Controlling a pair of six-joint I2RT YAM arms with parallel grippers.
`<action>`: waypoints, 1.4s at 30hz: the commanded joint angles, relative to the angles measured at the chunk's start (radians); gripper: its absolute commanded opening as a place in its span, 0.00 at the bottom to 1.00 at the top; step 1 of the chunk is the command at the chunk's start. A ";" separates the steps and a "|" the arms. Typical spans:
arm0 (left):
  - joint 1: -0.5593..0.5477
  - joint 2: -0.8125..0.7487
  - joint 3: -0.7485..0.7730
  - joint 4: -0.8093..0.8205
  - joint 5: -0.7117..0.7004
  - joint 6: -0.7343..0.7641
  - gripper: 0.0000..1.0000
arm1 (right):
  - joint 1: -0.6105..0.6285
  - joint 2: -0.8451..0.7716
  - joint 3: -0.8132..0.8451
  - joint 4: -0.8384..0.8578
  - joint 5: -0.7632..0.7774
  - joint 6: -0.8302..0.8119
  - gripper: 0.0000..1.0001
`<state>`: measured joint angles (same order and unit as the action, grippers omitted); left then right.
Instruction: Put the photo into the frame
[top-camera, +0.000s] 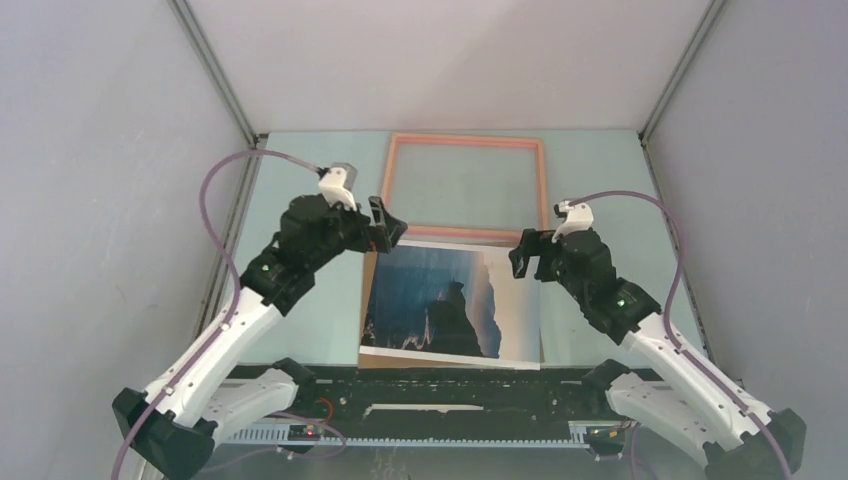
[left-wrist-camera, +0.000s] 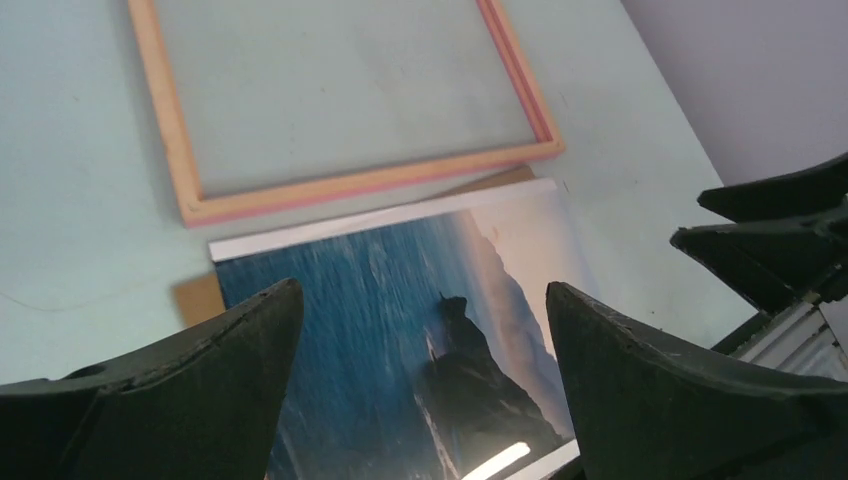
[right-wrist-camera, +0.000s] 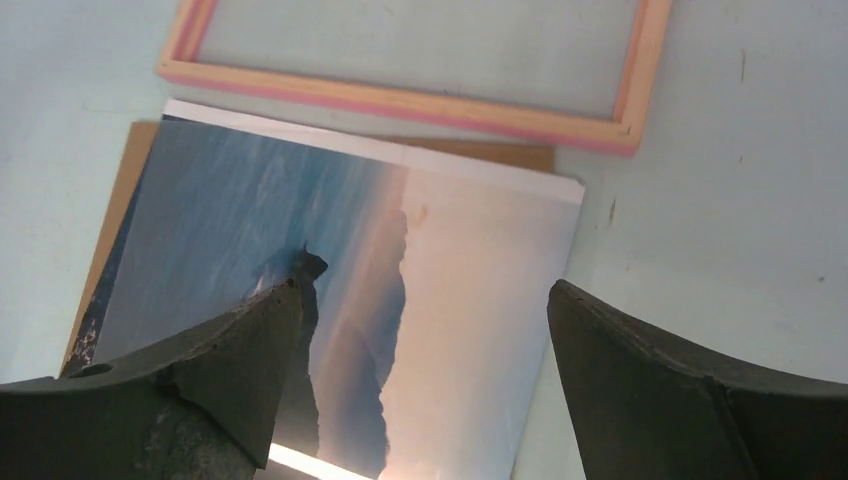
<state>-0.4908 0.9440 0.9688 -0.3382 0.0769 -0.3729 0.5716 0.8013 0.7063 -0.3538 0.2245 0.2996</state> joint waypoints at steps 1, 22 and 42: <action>-0.076 -0.005 -0.119 0.093 -0.104 -0.092 1.00 | -0.072 0.026 -0.051 0.094 -0.103 0.086 1.00; -0.016 0.287 -0.400 0.316 -0.012 -0.453 1.00 | -0.730 0.485 -0.292 0.439 -1.013 0.332 0.95; 0.015 0.414 -0.451 0.384 0.041 -0.492 1.00 | -0.857 0.596 -0.266 0.321 -0.988 0.279 0.95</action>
<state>-0.4808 1.3445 0.5514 0.0162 0.1032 -0.8501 -0.2878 1.3361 0.4198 -0.0322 -0.7467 0.5865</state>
